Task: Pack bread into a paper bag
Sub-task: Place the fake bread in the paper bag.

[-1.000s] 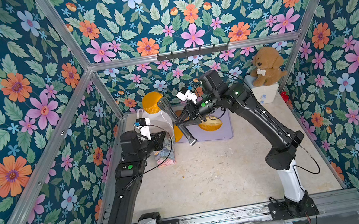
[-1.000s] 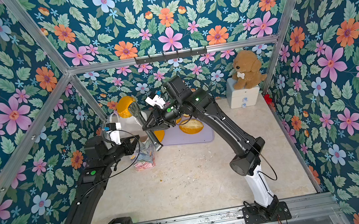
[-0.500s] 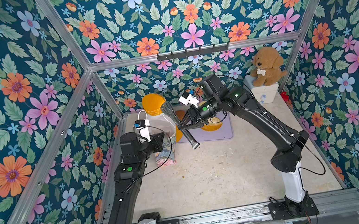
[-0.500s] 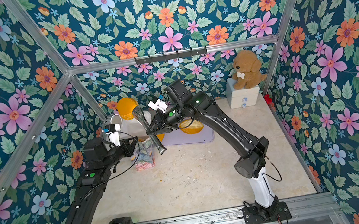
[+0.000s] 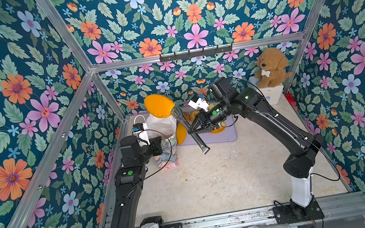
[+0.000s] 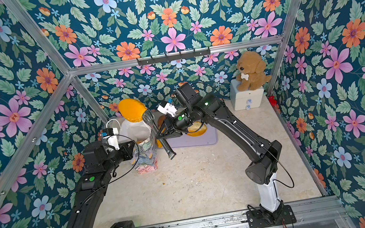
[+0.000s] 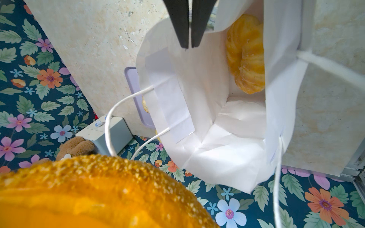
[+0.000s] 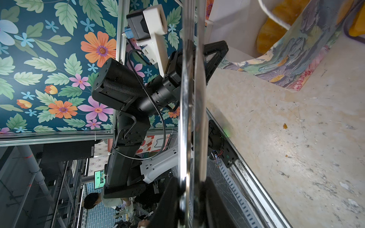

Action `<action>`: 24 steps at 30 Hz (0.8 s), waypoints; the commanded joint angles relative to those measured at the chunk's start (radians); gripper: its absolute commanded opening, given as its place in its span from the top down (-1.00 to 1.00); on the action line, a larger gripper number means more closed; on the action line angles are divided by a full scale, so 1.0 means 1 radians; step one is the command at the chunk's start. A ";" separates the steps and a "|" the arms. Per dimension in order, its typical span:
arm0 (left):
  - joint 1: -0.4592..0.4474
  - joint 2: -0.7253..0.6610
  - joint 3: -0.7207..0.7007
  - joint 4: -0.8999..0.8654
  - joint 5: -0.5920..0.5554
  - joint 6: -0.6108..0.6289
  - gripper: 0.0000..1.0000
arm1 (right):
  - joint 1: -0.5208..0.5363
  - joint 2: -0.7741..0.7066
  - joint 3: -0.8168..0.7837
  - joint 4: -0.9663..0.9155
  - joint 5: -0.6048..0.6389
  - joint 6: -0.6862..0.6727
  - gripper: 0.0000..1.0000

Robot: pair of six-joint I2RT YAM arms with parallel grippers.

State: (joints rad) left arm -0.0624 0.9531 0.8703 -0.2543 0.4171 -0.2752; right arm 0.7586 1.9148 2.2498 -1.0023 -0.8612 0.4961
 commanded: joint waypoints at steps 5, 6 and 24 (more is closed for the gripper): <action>0.006 0.001 0.001 -0.025 -0.017 -0.014 0.77 | 0.000 0.001 0.008 -0.040 0.003 -0.040 1.00; 0.006 0.001 0.002 -0.025 -0.017 -0.014 0.77 | 0.001 0.000 0.008 -0.049 0.005 -0.044 1.00; 0.010 0.006 0.005 0.006 0.019 -0.029 0.77 | -0.002 -0.019 -0.042 -0.128 0.028 -0.079 1.00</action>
State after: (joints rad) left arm -0.0540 0.9585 0.8700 -0.2394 0.4301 -0.3077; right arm 0.7563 1.8965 2.2086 -1.1271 -0.8322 0.4286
